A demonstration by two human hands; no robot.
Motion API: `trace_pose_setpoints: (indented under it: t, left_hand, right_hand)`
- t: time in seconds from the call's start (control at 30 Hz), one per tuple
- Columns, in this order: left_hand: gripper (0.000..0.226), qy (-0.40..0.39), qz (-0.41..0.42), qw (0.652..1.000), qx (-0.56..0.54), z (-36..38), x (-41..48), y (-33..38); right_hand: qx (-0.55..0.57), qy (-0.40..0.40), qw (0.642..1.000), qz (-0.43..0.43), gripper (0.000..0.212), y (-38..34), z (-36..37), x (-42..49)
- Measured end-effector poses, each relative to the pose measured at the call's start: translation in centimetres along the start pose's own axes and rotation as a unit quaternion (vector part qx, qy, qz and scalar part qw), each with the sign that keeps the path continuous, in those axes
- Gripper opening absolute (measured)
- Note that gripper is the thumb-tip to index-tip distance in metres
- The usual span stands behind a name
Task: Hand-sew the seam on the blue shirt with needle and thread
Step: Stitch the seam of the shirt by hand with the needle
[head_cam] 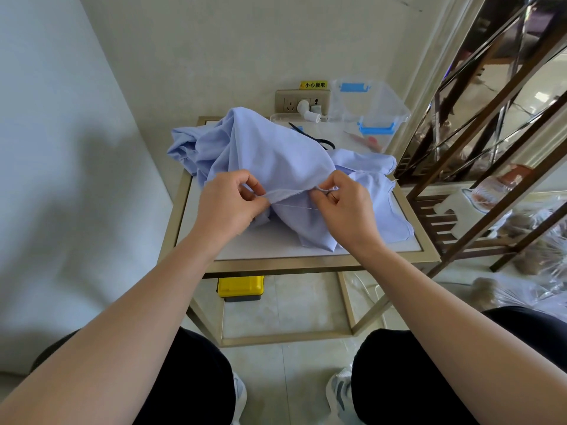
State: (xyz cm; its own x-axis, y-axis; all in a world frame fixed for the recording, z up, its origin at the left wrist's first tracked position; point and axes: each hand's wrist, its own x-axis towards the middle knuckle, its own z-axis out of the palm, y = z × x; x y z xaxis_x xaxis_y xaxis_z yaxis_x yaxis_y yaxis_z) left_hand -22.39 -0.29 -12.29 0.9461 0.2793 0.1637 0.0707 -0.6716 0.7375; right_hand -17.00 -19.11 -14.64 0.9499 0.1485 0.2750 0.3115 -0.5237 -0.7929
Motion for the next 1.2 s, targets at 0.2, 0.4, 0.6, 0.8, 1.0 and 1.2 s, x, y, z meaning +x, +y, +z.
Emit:
trace_pose_setpoints:
  t: [0.2, 0.4, 0.6, 0.8, 1.0, 1.2]
  left_hand:
    - [0.004, -0.018, 0.013, 1.0, 0.015, 0.4, -0.3, 0.6]
    - [0.008, -0.028, 0.004, 0.999, 0.015, 0.3, -0.1, 0.0]
    - [0.006, -0.017, -0.005, 1.0, 0.02, 0.3, 0.0, -0.1]
    - [0.008, -0.004, -0.009, 0.999, 0.049, 0.8, 0.1, 0.0]
    - [0.009, -0.007, 0.001, 0.993, 0.118, 1.5, 0.6, -0.5]
    - [0.007, 0.012, 0.001, 0.994, 0.106, 1.6, 1.4, -0.2]
  right_hand:
    - [-0.014, 0.013, 1.0, 0.014, 0.017, -0.7, 0.3, -0.3]
    - [0.0, -0.029, 0.999, 0.027, 0.01, -0.6, -0.1, -0.3]
    - [0.03, -0.04, 0.998, 0.044, 0.008, -0.2, -0.7, -0.1]
    - [-0.002, -0.037, 0.997, 0.069, 0.009, -0.2, -0.9, 0.1]
    - [0.044, -0.097, 0.99, 0.087, 0.015, 0.3, -0.8, 0.1]
    - [0.154, -0.043, 0.982, 0.096, 0.023, 0.5, -2.7, 0.0]
